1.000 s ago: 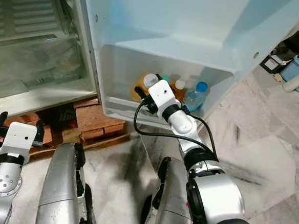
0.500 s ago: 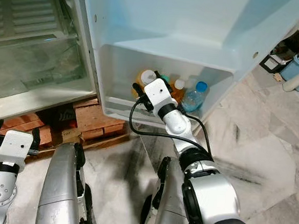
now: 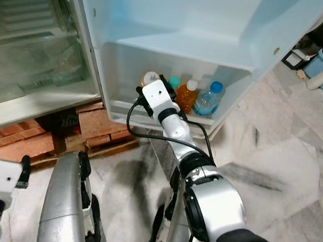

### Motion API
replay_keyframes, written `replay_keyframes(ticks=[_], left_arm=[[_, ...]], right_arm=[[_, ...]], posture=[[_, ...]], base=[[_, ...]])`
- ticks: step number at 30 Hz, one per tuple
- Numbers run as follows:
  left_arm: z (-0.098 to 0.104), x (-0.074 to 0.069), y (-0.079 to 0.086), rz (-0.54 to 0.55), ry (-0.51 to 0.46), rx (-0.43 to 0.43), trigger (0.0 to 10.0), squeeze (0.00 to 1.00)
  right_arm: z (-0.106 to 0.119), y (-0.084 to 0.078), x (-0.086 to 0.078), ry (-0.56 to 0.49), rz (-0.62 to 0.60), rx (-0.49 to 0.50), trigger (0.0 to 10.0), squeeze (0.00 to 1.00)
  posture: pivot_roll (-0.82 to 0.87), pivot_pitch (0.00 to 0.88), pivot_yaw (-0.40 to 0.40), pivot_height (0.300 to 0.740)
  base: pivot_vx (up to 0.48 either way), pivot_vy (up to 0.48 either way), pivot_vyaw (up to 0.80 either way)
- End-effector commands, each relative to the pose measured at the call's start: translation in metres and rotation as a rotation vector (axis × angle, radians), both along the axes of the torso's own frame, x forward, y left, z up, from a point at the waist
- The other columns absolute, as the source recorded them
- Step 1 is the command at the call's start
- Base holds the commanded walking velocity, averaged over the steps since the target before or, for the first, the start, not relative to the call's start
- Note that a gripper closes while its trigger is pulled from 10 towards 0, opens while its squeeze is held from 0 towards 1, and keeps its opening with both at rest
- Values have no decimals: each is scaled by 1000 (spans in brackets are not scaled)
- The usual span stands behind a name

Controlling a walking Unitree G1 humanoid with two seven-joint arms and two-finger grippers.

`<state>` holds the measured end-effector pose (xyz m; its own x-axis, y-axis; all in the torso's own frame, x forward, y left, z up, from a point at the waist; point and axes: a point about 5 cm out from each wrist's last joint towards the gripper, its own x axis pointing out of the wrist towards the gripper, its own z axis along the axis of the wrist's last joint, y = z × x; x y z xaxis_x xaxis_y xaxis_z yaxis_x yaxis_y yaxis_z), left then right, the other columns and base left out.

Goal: Restocking fridge

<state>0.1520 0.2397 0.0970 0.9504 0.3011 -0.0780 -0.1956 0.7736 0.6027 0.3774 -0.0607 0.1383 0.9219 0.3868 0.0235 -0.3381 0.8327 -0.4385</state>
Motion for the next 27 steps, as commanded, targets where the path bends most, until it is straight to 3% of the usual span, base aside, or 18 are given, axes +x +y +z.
replay_keyframes(ticks=[1,5,6,13,21,27], left_arm=[[2,-7,-2,2,19,-4,10000,0],[6,-15,-6,1,39,-11,10000,0],[6,-19,-7,1,48,-13,10000,0],[7,-26,-8,7,74,-19,10000,0],[5,-13,-7,2,65,-18,10000,0],[3,0,-6,-4,43,-14,10000,0]], right_arm=[[-5,-5,2,47,-28,-30,10000,0],[-4,-5,5,82,-34,-46,10000,0],[-2,-4,6,89,-36,-46,10000,1000],[17,-2,12,13,-42,-56,10000,1000],[45,-14,21,-110,-83,4,10000,1000],[50,-23,22,-110,-74,71,10000,1000]], posture=[[270,395,-115,503],[278,421,-117,503],[279,428,-118,503],[282,437,-119,503],[268,395,-109,503],[258,351,-102,503]], base=[[0,0,0],[0,0,0],[0,0,0],[0,0,0],[0,0,0],[0,0,0]])
